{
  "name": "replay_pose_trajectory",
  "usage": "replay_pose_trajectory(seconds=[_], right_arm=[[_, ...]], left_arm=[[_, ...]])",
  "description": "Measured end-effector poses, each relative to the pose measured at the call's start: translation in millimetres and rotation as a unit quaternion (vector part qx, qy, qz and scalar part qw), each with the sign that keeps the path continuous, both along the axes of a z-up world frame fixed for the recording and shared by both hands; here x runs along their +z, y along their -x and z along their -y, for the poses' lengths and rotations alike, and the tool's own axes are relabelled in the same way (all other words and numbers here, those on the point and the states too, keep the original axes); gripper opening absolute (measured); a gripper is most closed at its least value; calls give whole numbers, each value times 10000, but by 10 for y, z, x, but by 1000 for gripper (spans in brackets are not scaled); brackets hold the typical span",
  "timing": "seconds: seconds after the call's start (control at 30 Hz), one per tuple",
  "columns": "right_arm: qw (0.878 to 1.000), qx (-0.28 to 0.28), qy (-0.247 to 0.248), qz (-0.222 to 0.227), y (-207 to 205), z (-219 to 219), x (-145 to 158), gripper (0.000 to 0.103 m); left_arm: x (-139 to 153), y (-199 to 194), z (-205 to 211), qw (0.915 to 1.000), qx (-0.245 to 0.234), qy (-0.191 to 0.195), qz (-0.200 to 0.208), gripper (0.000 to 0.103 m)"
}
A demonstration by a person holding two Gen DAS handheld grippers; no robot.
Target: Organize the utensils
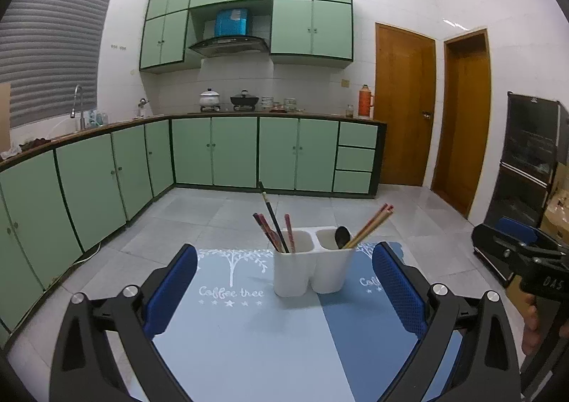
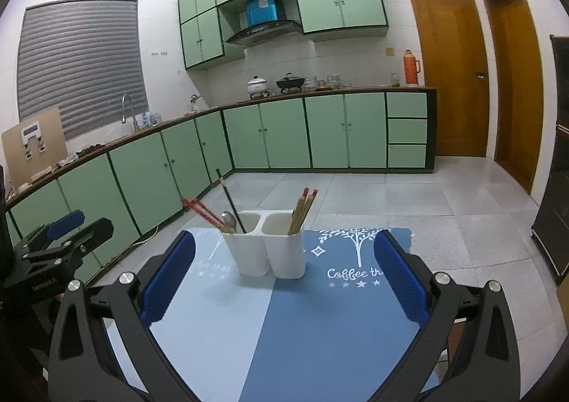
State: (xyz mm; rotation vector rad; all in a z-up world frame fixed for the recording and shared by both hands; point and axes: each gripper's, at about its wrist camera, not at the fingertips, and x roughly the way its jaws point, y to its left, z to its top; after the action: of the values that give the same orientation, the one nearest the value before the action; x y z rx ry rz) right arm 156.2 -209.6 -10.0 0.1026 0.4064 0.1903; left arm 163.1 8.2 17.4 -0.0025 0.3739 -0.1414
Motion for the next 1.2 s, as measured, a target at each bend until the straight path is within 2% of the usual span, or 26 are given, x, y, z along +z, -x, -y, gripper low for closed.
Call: replay_pose_trajectory(seconds=[0.47,1.2], right_arm=[[9996,256,73,32,249,-123,40,98],[9993,328,167,83,300,-212,90,97]], left_arm=[[-13,246,145,9999,-126,-95,37,97],[9,333,86,10000,-37,38,72,97]])
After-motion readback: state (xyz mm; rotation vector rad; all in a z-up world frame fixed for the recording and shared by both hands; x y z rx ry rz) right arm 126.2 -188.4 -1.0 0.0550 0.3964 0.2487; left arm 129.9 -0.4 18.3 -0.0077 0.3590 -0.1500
